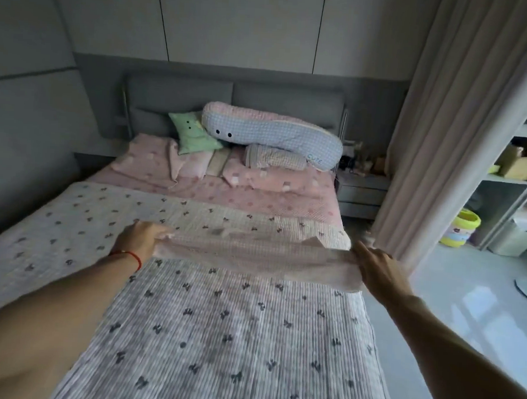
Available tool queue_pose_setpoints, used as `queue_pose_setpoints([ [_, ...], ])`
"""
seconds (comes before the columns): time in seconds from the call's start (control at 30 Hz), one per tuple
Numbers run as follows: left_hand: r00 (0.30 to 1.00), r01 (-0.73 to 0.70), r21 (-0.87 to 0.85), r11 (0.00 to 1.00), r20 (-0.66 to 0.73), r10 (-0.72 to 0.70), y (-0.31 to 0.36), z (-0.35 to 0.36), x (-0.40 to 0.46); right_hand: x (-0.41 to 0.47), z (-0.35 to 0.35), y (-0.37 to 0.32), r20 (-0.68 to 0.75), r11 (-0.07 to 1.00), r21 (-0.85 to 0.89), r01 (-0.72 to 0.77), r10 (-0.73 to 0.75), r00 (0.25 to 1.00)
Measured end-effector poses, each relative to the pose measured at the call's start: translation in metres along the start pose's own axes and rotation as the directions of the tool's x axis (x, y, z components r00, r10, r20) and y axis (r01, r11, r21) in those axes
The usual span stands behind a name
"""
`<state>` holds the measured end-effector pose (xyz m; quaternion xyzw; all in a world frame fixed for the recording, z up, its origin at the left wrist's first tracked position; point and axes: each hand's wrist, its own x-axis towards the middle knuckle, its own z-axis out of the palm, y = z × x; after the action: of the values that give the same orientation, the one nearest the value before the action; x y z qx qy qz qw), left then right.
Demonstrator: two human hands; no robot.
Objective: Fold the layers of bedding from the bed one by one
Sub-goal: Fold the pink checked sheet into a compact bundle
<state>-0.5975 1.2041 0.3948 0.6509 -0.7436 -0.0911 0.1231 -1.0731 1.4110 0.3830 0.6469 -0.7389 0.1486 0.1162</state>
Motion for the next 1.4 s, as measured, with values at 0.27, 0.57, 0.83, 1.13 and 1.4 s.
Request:
queue_pose_setpoints([
  [0.27,0.891,0.338,-0.201,0.920,0.382,-0.244,-0.081,0.127,-0.189,-0.222,0.095,-0.055,0.459,0.974,-0.024,-0.226,0.212,0.863],
  [0.57,0.810,0.468,-0.312,0.827,0.525,-0.261,-0.177,0.181,-0.315,-0.376,0.113,-0.135,0.575,0.957,-0.119,-0.264,0.283,0.767],
  [0.83,0.801,0.240,-0.048,0.969,0.574,-0.170,-0.186,0.184,-0.333,-0.396,0.119,-0.143,0.721,0.938,-0.175,-0.299,0.329,0.610],
  [1.13,0.803,0.000,0.045,0.999,0.596,-0.027,-0.185,0.186,-0.233,-0.336,0.135,-0.091,0.674,0.867,0.106,-0.487,0.297,0.676],
  [1.4,0.907,0.337,-0.403,0.851,0.381,-0.179,-0.110,0.215,-0.079,-0.176,0.204,-0.002,0.523,0.570,0.384,-0.726,0.514,0.680],
])
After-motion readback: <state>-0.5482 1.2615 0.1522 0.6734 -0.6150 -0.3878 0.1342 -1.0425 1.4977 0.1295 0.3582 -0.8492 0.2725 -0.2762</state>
